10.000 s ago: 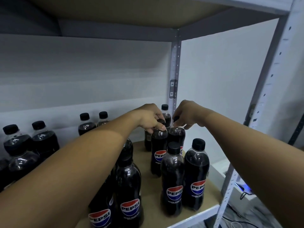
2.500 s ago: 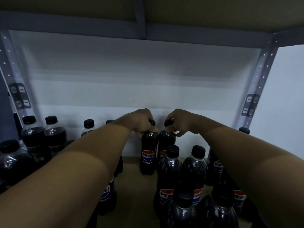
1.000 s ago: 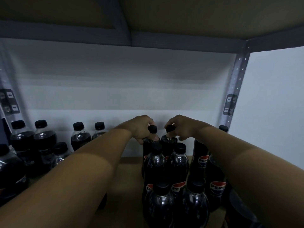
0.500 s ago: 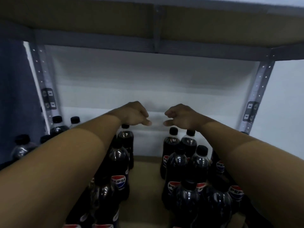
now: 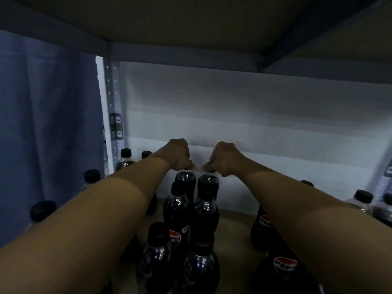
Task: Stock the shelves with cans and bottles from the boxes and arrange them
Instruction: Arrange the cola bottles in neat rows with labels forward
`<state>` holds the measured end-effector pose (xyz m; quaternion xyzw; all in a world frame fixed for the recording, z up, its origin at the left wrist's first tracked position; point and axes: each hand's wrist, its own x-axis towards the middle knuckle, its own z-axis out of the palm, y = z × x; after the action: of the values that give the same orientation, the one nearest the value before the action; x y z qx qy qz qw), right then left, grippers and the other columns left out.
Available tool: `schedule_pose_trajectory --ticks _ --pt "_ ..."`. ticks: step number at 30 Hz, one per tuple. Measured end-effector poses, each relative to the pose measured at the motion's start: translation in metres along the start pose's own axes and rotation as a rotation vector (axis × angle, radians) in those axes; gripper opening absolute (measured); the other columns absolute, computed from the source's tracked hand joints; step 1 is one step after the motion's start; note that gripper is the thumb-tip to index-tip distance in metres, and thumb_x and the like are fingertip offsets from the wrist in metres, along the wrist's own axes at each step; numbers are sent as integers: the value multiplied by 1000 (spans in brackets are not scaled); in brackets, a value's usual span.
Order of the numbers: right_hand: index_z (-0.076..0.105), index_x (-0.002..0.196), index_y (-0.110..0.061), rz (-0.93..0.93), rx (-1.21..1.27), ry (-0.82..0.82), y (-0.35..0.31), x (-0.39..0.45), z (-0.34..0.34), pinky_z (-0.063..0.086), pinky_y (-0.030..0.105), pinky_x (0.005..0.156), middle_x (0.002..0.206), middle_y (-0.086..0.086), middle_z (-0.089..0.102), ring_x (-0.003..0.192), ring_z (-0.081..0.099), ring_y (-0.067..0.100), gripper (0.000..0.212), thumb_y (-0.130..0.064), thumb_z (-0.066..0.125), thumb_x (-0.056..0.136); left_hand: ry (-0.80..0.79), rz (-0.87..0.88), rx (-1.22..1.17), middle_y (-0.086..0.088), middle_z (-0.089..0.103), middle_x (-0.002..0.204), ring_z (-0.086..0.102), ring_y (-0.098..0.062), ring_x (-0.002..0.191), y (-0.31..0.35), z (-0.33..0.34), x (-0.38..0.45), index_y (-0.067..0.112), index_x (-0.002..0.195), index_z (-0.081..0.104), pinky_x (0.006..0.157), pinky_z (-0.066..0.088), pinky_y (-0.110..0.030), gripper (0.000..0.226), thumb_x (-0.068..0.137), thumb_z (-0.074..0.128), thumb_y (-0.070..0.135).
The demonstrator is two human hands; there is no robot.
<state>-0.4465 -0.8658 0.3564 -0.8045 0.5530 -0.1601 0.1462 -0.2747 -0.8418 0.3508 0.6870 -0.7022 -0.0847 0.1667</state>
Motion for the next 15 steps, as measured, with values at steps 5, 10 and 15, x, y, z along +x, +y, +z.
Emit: schedule_pose_trajectory --ticks 5,10,15 --pt "72 99 1 24 -8 5 0 2 7 62 40 77 91 16 71 72 69 26 44 -30 90 73 36 -19 -72 -12 77 94 74 -24 79 -3 3 7 1 100 76 81 62 -35 30 81 85 21" --pt "75 108 -5 43 133 -32 6 -4 1 60 36 87 109 13 72 97 70 27 36 -13 88 75 -24 -29 -324 -5 77 102 75 -23 93 -16 4 6 12 108 78 87 61 -31 31 79 87 7" --pt "69 107 1 114 107 0 1 2 9 61 44 84 104 15 72 91 72 29 56 -33 92 69 29 -126 -281 -12 78 89 77 -27 85 -10 9 4 1 95 77 78 65 -36 42 73 93 33"
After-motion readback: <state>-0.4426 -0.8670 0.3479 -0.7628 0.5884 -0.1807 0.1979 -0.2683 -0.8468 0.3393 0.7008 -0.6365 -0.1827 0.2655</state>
